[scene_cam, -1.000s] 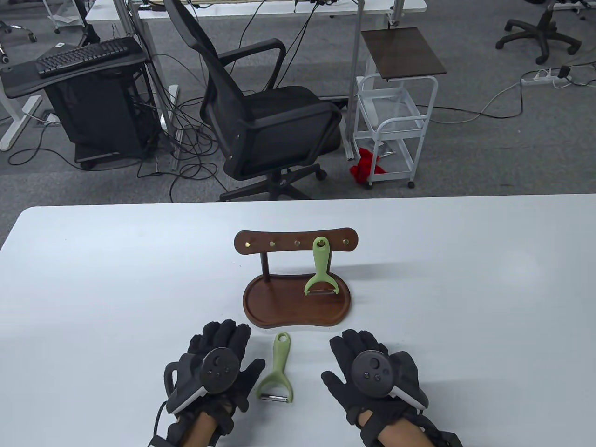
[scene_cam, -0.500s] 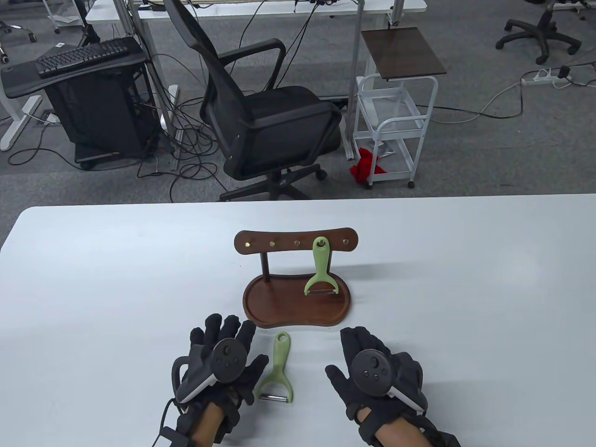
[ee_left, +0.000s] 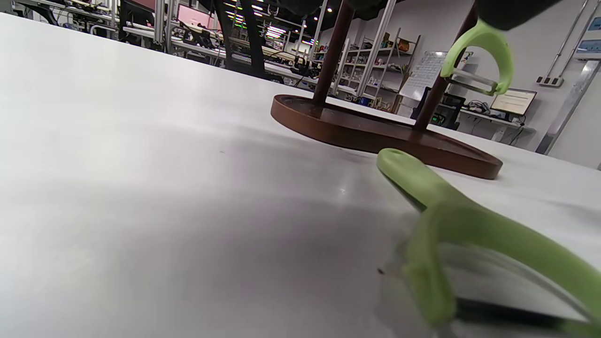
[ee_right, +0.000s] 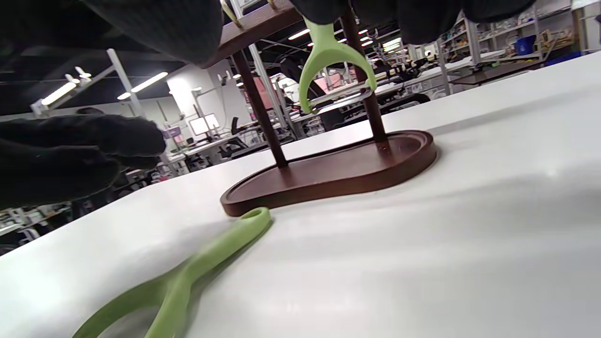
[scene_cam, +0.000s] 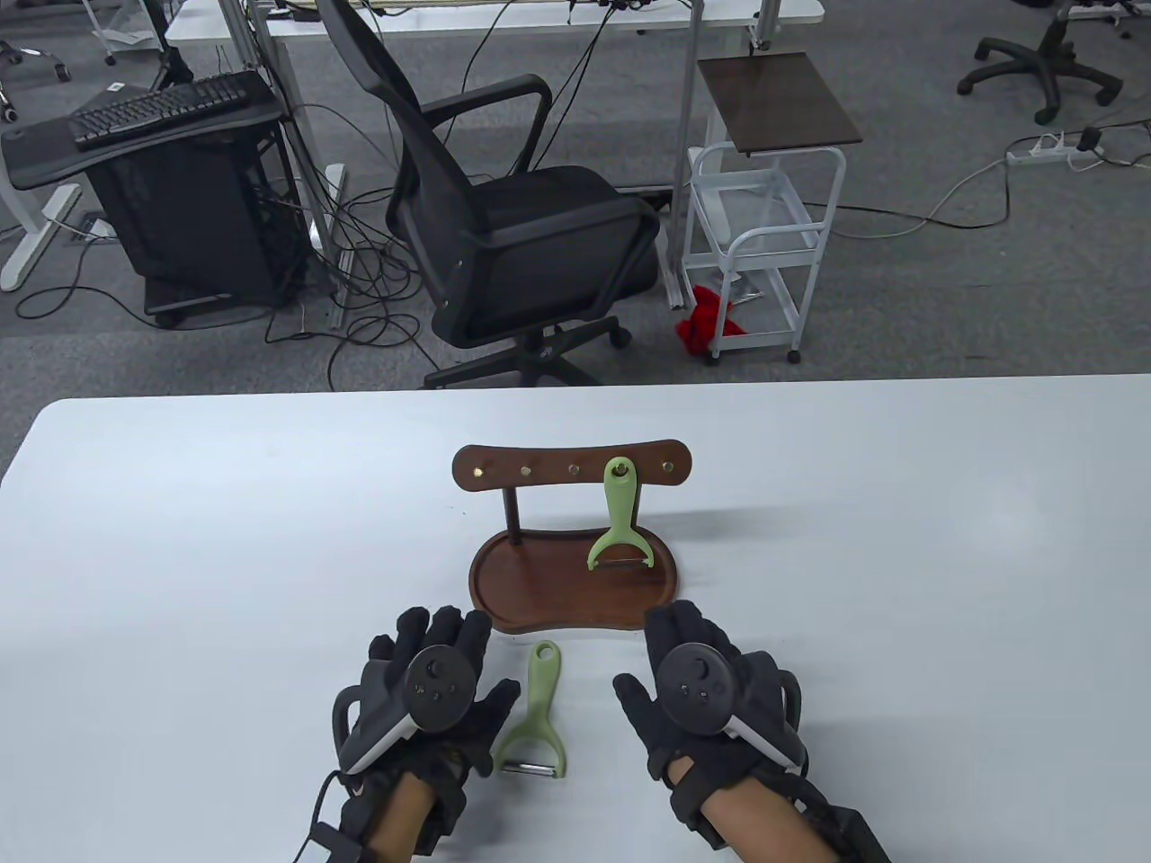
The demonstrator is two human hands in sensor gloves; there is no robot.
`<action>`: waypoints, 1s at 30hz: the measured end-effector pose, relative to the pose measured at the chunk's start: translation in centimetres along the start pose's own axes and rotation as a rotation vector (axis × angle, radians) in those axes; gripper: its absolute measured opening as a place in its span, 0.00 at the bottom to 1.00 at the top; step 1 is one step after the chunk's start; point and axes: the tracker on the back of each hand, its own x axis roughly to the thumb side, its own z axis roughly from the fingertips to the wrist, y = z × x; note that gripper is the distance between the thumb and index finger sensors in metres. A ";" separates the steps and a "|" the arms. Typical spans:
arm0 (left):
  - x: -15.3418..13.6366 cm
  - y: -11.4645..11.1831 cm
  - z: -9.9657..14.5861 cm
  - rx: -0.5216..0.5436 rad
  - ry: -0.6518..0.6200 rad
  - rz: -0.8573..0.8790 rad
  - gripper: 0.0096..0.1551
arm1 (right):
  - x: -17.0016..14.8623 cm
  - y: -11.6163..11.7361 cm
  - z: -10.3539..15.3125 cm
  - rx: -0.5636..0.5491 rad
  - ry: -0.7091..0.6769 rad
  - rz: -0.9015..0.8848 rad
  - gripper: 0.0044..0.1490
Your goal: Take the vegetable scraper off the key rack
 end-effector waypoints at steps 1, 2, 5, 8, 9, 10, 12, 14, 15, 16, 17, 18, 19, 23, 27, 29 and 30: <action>0.0 0.1 0.0 0.017 0.000 0.002 0.48 | 0.1 -0.3 -0.5 -0.005 0.011 0.002 0.50; -0.1 0.1 0.0 0.019 0.001 0.008 0.48 | 0.1 -0.6 -1.0 -0.006 0.030 -0.002 0.50; -0.1 0.0 -0.1 0.009 0.004 0.018 0.48 | 0.3 -1.1 -2.5 0.004 0.086 0.014 0.49; 0.0 -0.2 -0.4 -0.012 0.006 0.015 0.48 | 0.6 -1.5 -3.7 0.006 0.128 0.044 0.49; 0.0 -0.3 -0.4 -0.021 0.006 0.014 0.48 | 0.6 -1.6 -4.2 0.002 0.146 0.028 0.48; 0.0 -0.4 -0.5 -0.027 0.007 0.014 0.48 | 0.7 -1.6 -4.7 0.003 0.162 0.008 0.48; 0.0 -0.3 -0.5 -0.026 0.008 0.014 0.48 | 0.8 -1.6 -5.5 0.010 0.199 0.010 0.48; 0.0 -0.3 -0.5 -0.023 0.009 0.016 0.48 | 0.9 -1.5 -6.1 0.015 0.218 0.018 0.47; 0.0 -0.3 -0.5 -0.023 0.009 0.019 0.47 | 1.0 -1.6 -6.5 0.010 0.239 0.029 0.47; 0.0 -0.3 -0.5 -0.023 0.009 0.021 0.47 | 1.0 -1.6 -6.7 0.007 0.252 0.039 0.47; 0.0 -0.4 -0.6 -0.023 0.008 0.021 0.47 | 1.0 -1.7 -7.1 0.001 0.272 0.045 0.47; 0.0 -0.4 -0.6 -0.024 0.008 0.019 0.47 | 1.0 -1.7 -7.5 -0.001 0.294 0.044 0.47; 0.0 -0.4 -0.6 -0.027 0.009 0.018 0.47 | 1.0 -1.8 -7.7 0.000 0.309 0.043 0.46; 0.1 -0.4 -0.7 -0.031 0.013 0.021 0.47 | 1.3 -2.1 -9.0 -0.022 0.381 0.054 0.46; 0.0 -0.4 -0.6 -0.028 0.019 0.023 0.47 | 1.6 -2.2 -10.2 -0.036 0.447 0.055 0.46; 0.0 -0.4 -0.7 -0.030 0.022 0.025 0.47 | 1.9 -2.2 -10.7 -0.052 0.480 0.086 0.46; 0.0 -0.3 -0.7 -0.032 0.023 0.026 0.47 | 1.9 -2.3 -11.0 -0.071 0.497 0.095 0.47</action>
